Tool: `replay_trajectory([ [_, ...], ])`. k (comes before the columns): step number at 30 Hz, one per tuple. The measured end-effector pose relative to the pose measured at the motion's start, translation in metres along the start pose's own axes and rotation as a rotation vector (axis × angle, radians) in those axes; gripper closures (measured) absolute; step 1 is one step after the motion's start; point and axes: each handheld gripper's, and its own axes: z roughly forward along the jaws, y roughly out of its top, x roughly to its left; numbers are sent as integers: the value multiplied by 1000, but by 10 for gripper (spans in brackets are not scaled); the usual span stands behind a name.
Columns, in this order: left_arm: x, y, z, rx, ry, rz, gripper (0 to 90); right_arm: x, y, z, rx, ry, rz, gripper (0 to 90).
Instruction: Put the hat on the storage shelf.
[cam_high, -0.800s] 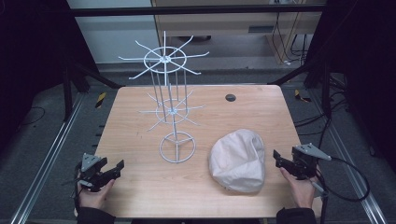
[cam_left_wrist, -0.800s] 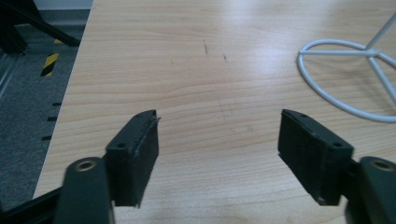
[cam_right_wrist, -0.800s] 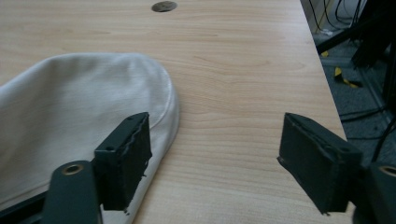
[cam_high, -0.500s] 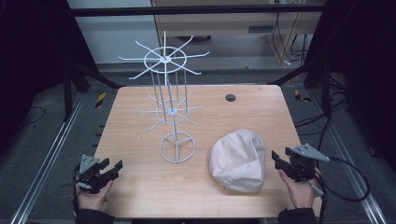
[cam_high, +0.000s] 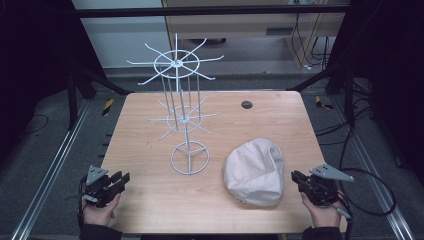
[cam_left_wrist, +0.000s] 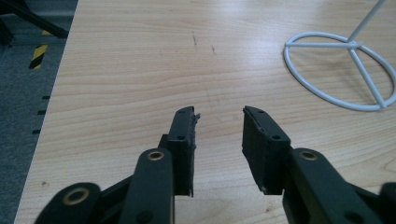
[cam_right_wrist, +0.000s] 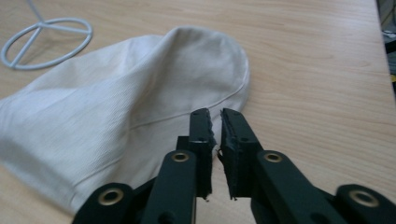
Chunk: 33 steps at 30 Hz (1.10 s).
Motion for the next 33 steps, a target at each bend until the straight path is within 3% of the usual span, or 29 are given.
replay_trajectory([
  [3,0,0,0,-7,-2,1,706,8,-5,-2,26,39,-20,896],
  [7,0,1,-3,-10,3,2,768,14,-9,-1,61,66,-50,900],
  [16,0,1,-2,2,-14,-2,839,24,-18,4,110,145,-59,900],
  [23,-1,1,-1,10,-18,7,833,33,-19,7,104,214,-46,900],
  [33,-2,2,0,9,-3,32,825,44,-20,14,92,277,-46,900],
])
